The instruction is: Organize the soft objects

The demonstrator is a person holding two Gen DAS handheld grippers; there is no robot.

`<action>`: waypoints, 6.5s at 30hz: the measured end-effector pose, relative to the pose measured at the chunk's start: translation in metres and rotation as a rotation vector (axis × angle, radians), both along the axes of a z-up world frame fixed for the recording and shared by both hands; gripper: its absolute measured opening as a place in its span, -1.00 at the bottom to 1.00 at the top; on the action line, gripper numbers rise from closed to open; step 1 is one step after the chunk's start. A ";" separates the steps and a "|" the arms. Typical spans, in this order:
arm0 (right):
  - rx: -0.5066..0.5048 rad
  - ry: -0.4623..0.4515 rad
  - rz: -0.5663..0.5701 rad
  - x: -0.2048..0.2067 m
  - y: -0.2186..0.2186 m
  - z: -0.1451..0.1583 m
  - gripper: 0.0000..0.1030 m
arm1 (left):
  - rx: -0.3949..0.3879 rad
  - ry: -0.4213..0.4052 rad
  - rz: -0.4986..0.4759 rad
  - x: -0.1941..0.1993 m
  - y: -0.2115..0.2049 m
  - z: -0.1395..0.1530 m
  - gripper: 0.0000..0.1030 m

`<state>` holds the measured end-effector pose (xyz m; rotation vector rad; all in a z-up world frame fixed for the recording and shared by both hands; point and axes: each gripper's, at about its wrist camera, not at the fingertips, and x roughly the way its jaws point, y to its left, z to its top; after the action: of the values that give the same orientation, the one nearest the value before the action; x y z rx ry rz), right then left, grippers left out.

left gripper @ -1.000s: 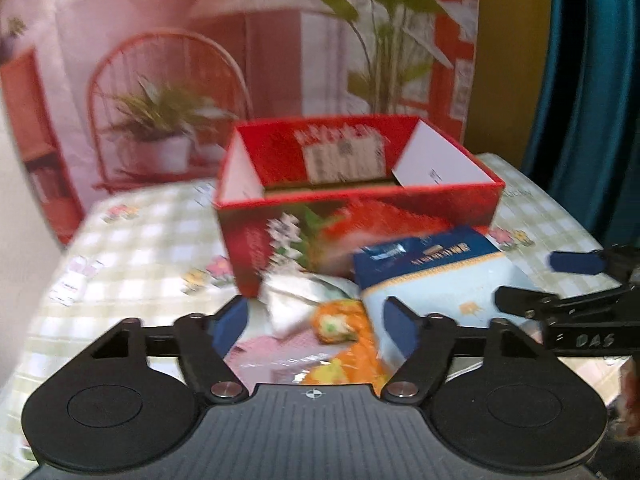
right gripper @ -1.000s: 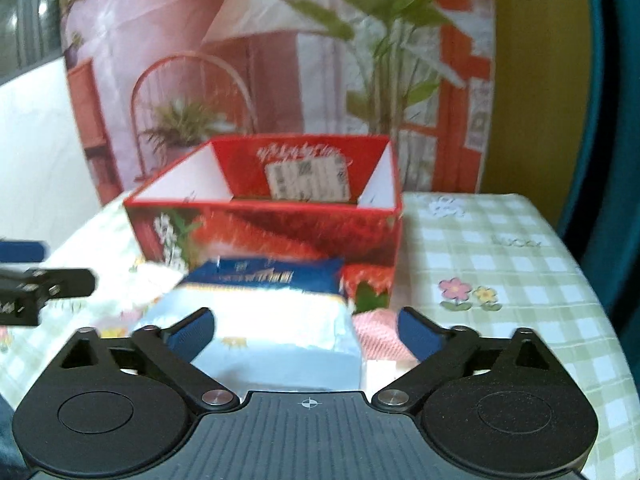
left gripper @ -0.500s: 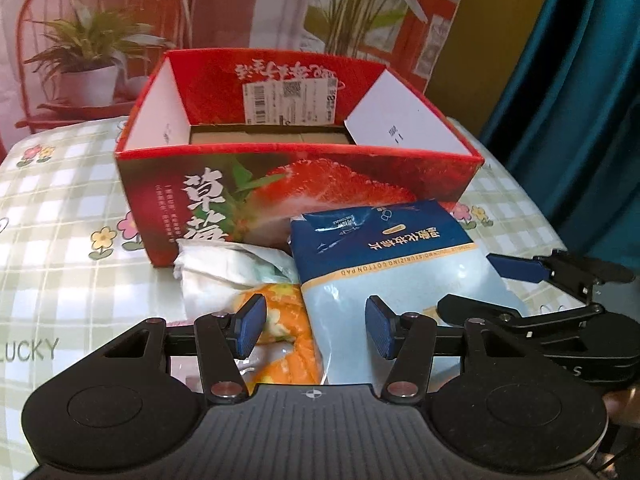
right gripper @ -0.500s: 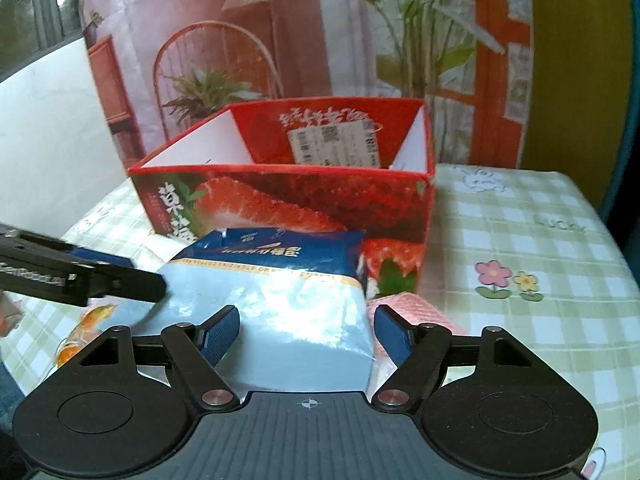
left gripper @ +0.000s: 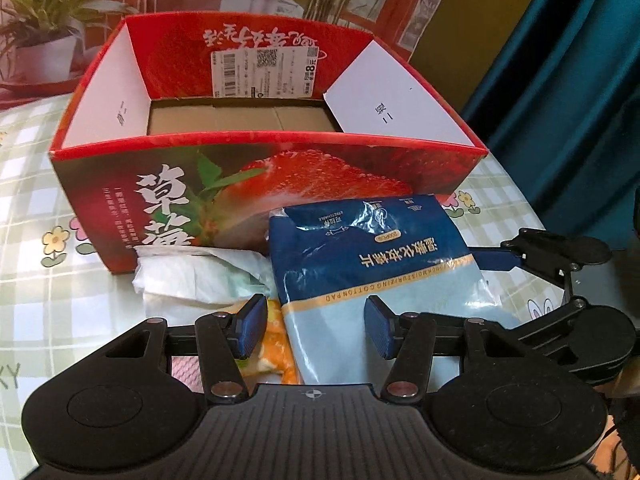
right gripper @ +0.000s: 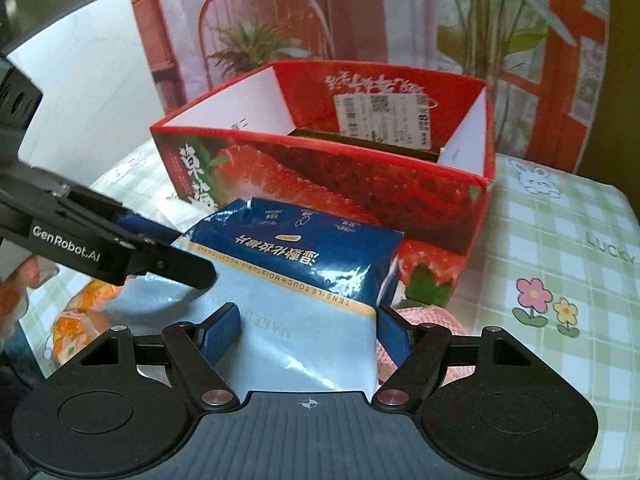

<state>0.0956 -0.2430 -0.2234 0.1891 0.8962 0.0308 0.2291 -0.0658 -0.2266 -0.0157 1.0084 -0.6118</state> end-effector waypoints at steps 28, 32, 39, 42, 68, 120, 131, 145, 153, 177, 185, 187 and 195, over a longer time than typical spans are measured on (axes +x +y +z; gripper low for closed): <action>-0.396 -0.218 0.185 0.034 0.029 0.099 -0.14 | -0.139 -0.371 0.000 0.012 0.010 0.123 -0.08; -0.536 -0.262 0.177 0.061 0.027 0.104 -0.18 | -0.171 -0.436 0.031 0.028 0.003 0.133 -0.08; -0.592 -0.272 0.087 0.109 0.007 0.091 -0.31 | -0.150 -0.538 0.072 0.051 -0.012 0.124 -0.08; -0.546 -0.227 0.070 0.125 0.003 0.081 -0.33 | -0.096 -0.503 0.086 0.068 -0.020 0.111 -0.08; -0.267 -0.053 -0.134 0.132 -0.040 0.042 -0.10 | -0.012 -0.230 0.144 0.103 -0.009 0.048 0.17; -0.026 -0.106 -0.179 -0.048 0.046 0.006 0.19 | 0.001 -0.055 0.230 -0.101 0.055 -0.011 0.17; -0.031 -0.127 -0.185 -0.058 0.046 0.013 0.18 | -0.004 -0.060 0.237 -0.106 0.058 -0.008 0.15; -0.017 -0.126 -0.185 -0.075 0.053 0.015 0.19 | -0.015 -0.076 0.202 -0.122 0.057 -0.008 0.09; 0.024 -0.090 -0.194 -0.075 0.050 0.004 0.21 | -0.021 -0.057 0.204 -0.116 0.057 -0.017 0.08; -0.036 -0.290 -0.107 -0.063 0.043 0.063 -0.76 | -0.048 -0.319 0.225 -0.109 0.058 0.042 -0.73; -0.066 -0.362 -0.109 -0.046 0.030 0.091 -0.77 | -0.060 -0.404 0.220 -0.094 0.048 0.073 -0.73; -0.064 -0.375 -0.108 -0.038 0.024 0.097 -0.77 | -0.060 -0.435 0.223 -0.083 0.044 0.081 -0.73; -0.094 -0.398 -0.109 0.022 -0.004 0.113 -0.78 | -0.032 -0.493 0.246 -0.018 0.028 0.103 -0.73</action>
<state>0.1179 -0.2468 -0.1102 0.1371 0.4881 -0.0734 0.2113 -0.0375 -0.1232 -0.0153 0.5079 -0.3783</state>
